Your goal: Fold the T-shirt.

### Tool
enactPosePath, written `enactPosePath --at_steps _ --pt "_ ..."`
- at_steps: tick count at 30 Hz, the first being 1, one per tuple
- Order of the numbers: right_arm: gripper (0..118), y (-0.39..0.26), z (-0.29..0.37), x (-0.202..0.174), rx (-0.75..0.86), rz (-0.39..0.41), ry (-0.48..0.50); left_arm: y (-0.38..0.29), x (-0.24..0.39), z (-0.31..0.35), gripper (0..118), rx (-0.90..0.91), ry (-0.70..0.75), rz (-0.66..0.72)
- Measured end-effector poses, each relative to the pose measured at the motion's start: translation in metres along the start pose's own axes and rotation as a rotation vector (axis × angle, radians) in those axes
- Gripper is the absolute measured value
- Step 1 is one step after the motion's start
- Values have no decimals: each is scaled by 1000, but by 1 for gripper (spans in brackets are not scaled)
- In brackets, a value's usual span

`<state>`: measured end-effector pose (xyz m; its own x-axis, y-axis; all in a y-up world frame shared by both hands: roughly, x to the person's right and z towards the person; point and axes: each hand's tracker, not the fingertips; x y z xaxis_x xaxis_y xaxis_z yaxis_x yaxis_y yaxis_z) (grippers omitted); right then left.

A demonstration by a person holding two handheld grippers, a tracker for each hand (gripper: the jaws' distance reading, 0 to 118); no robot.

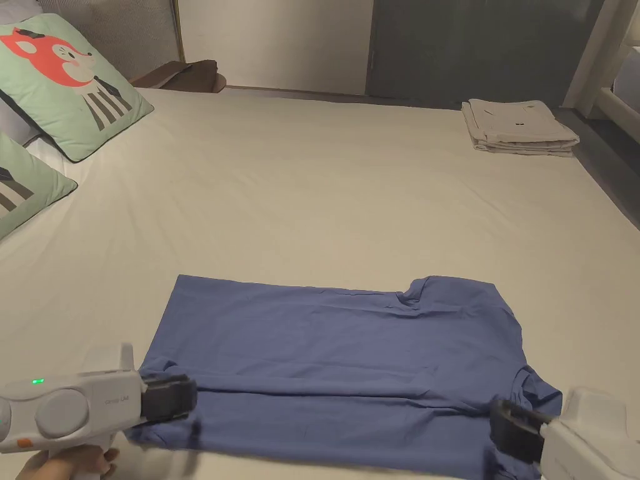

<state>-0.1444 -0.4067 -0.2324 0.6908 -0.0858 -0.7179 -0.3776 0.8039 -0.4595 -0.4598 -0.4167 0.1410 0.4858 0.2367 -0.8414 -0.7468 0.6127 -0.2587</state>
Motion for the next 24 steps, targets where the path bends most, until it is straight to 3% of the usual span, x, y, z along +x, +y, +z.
enactPosePath --at_steps 1,7,11,12,14,15,16,18,19,21,24 --pt "106 12 5 -8 53 0 15 8 10 6 109 58 14 -26" --pt "105 62 27 -54 315 65 88 42 75 39 110 328 -71 -126" --pt "105 76 37 -73 426 106 76 47 106 50 110 496 -31 -177" --pt "105 75 38 -77 454 112 65 47 112 51 110 533 -10 -181" --pt "91 77 44 -83 492 130 44 43 119 53 107 611 -7 -199" --pt "75 76 45 -86 515 138 26 41 120 53 102 648 -7 -215" --pt "49 75 46 -88 542 150 9 38 122 54 83 689 -11 -234" --pt "14 75 48 -91 547 154 -10 35 127 54 26 702 17 -256" --pt "11 76 47 -91 544 152 -6 36 128 52 26 700 30 -256" --pt "4 74 46 -92 553 152 -1 36 128 49 1 706 49 -259" --pt "0 75 45 -94 567 176 -14 41 125 48 0 706 21 -264"
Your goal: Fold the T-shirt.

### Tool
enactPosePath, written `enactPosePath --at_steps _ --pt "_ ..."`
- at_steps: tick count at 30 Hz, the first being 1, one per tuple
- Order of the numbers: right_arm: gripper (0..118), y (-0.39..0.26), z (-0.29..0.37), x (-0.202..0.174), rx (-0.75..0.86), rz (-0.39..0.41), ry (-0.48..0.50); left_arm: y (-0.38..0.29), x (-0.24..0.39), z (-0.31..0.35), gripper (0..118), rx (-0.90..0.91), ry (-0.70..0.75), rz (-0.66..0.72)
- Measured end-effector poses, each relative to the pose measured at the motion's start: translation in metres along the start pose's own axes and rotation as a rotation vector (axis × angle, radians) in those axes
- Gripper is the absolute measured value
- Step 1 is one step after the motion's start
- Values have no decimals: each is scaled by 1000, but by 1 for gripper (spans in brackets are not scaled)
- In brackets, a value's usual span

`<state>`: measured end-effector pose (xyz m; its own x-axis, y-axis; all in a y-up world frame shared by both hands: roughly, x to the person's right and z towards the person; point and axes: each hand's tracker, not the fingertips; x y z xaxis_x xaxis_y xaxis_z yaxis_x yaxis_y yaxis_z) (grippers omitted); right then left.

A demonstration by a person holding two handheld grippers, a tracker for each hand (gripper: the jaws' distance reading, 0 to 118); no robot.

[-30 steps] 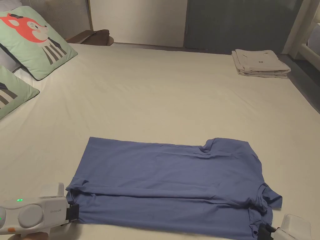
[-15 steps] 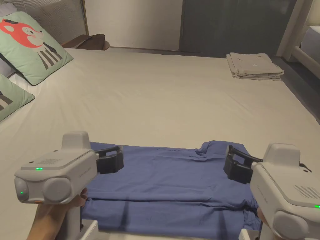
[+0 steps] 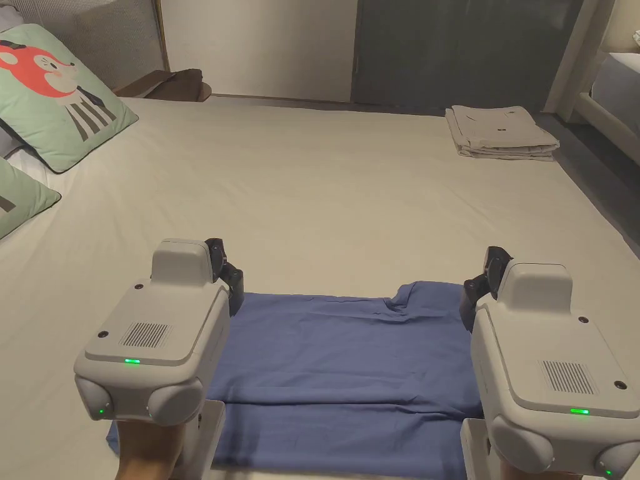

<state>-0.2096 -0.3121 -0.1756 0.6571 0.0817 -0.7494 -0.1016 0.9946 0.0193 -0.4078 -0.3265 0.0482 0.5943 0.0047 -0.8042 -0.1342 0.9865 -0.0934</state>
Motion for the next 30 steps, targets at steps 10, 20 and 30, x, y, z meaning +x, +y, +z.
enactPosePath --at_steps 10,20,30 --pt "0 5 -21 1 -13 -6 40 12 -35 -72 0 -255 -71 47" --pt "0 -7 -67 -2 -66 15 51 -16 -102 -205 0 -604 -47 68" --pt "0 -38 -106 8 -167 18 22 -60 -123 -266 102 -799 -25 111"
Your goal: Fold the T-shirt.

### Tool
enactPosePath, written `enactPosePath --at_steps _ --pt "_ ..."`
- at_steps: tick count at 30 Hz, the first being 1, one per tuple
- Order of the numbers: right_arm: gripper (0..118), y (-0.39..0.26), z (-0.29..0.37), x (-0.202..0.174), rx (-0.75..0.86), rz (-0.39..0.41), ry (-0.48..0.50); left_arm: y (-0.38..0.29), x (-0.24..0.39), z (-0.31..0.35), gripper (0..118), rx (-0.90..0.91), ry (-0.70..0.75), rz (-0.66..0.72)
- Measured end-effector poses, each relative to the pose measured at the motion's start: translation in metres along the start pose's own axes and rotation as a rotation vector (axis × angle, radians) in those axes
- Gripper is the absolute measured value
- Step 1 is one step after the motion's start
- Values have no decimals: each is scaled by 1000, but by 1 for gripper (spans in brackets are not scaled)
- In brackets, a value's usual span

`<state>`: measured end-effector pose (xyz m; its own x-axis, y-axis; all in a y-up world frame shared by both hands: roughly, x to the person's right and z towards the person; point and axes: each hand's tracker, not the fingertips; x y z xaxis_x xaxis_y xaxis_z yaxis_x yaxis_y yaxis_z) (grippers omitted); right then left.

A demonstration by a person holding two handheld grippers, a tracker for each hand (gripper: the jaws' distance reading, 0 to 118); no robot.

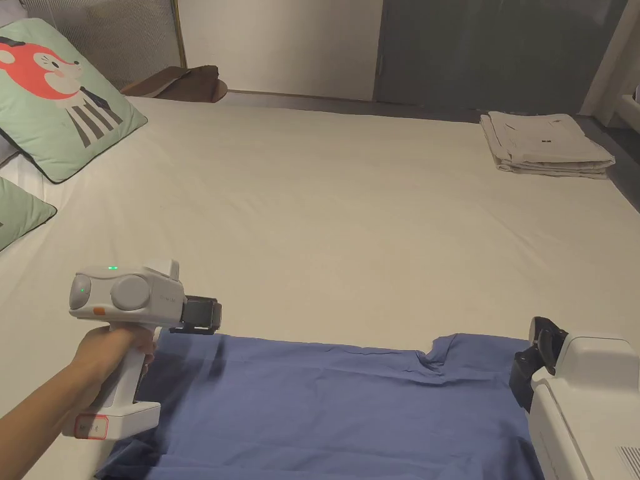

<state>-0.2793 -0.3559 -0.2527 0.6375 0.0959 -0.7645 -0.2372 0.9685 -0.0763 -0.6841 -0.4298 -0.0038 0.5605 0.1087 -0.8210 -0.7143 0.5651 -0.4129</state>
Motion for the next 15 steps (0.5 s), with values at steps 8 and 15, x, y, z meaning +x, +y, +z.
enactPosePath --at_steps 8,15 --pt "0 -10 -12 4 -38 -8 -3 -16 7 -28 49 -65 70 -51" --pt "0 -14 -13 15 -58 -11 -8 -25 19 -17 3 -9 71 -93"
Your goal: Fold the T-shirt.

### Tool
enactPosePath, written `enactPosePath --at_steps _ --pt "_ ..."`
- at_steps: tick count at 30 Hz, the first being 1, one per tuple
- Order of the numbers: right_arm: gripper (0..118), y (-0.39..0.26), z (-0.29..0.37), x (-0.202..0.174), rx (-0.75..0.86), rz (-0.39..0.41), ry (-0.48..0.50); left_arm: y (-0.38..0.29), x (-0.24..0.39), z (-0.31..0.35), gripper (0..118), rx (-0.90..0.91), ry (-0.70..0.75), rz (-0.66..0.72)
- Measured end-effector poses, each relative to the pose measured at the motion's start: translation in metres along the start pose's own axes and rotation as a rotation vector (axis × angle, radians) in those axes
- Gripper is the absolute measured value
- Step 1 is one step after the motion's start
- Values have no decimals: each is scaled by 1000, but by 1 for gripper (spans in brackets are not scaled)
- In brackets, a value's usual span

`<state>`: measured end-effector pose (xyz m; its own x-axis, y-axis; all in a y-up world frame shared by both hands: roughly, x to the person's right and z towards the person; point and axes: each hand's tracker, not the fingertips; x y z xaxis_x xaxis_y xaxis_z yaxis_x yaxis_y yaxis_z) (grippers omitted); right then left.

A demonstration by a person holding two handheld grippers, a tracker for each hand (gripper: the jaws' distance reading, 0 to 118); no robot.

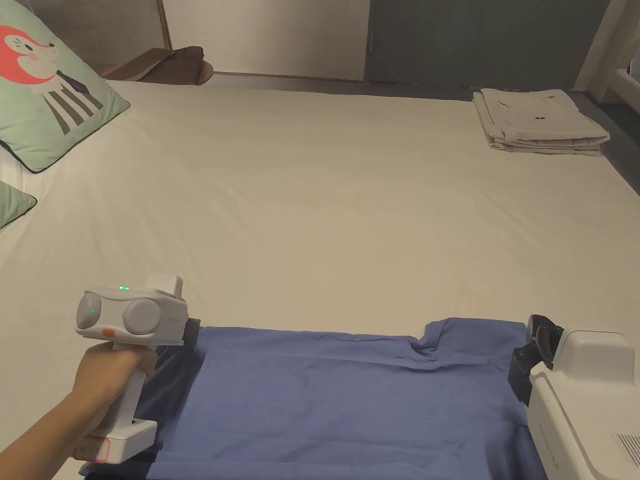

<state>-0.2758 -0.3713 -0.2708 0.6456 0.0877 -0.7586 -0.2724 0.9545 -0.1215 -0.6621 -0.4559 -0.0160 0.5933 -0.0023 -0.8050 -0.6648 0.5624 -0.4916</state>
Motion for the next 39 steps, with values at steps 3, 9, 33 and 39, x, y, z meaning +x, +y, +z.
enactPosePath --at_steps 3,9,33,39 --pt "0 2 -8 10 -20 -19 7 -2 3 15 3 34 -15 -1" --pt "16 4 -86 49 -242 -104 50 -4 6 51 3 101 -53 -23" --pt "1 -14 -151 64 -488 -73 151 -12 -1 77 2 162 -78 1" --pt "1 25 -66 73 -401 -109 216 -31 -17 105 2 182 -82 44"
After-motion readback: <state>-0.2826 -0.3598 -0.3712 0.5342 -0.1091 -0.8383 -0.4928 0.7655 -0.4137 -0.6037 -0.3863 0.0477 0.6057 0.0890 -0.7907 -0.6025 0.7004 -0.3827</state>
